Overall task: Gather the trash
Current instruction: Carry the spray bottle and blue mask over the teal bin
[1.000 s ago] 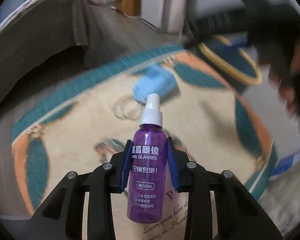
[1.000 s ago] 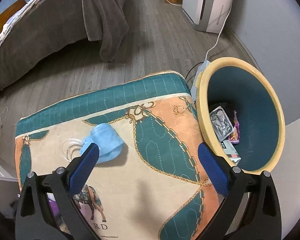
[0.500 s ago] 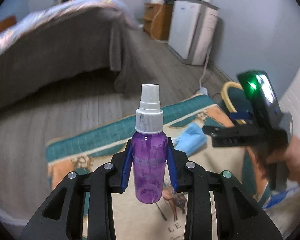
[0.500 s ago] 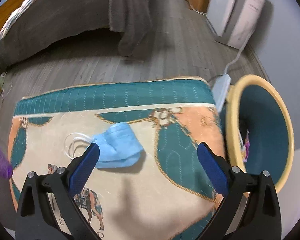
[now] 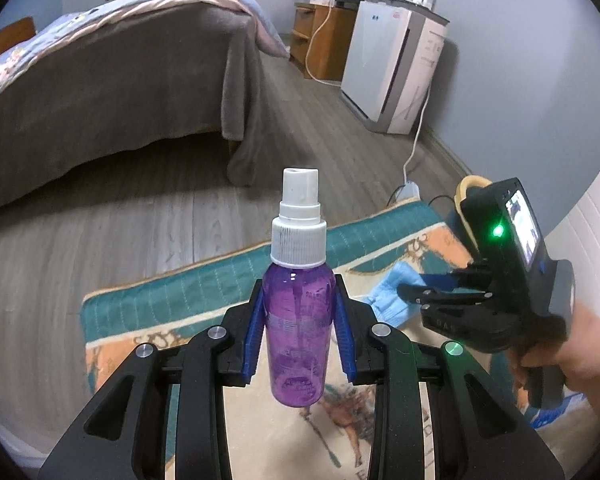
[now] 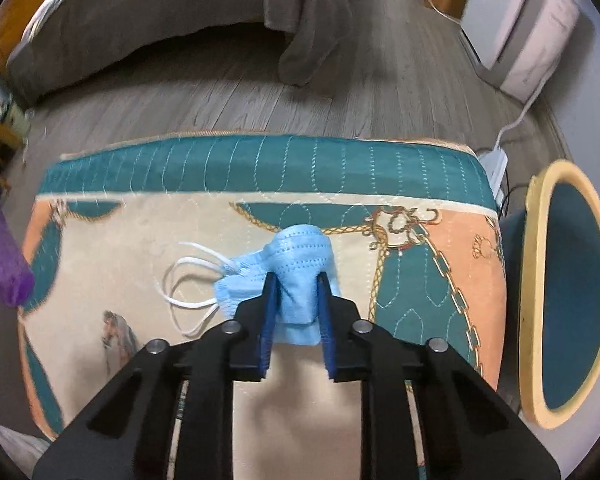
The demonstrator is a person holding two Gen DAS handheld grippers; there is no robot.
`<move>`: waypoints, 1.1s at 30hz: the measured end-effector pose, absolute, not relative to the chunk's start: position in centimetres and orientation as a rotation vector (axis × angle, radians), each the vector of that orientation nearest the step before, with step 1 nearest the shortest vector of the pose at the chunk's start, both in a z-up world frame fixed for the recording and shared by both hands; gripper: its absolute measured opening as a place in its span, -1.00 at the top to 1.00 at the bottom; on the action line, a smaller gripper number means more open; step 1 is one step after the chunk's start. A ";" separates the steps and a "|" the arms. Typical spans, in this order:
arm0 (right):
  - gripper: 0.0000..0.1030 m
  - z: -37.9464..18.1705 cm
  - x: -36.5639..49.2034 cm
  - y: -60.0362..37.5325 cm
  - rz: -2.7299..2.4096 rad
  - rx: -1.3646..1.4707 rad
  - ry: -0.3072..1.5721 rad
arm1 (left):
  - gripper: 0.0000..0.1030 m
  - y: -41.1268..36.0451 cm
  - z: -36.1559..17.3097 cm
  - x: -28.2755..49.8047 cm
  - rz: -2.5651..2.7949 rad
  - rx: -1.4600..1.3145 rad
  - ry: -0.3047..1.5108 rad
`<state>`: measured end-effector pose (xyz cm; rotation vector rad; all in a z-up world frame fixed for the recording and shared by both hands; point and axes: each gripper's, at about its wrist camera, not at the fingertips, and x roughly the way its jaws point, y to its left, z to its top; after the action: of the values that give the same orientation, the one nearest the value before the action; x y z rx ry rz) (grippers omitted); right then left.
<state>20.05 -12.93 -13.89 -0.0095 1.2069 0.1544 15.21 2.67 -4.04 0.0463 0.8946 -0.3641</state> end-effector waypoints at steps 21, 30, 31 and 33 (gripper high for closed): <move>0.68 0.0 13.5 -22.4 0.066 0.108 0.956 | 0.35 -1.8 -1.1 13.6 -0.417 0.118 0.802; 0.68 -0.3 11.6 -34.9 -0.160 0.247 0.914 | 0.35 -10.2 -0.1 11.8 -0.572 0.170 0.784; 0.68 -0.8 11.5 -35.9 -0.182 0.261 0.921 | 0.35 -11.3 -0.1 11.6 -0.589 0.182 0.781; 0.68 -2.1 11.5 -38.0 -0.229 0.281 0.942 | 0.35 -14.2 -0.3 11.3 -0.632 0.224 0.770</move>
<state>11.52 -37.98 -2.07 0.2811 0.9425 -0.2292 11.28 -14.21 -0.25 0.2237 0.7696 -0.6323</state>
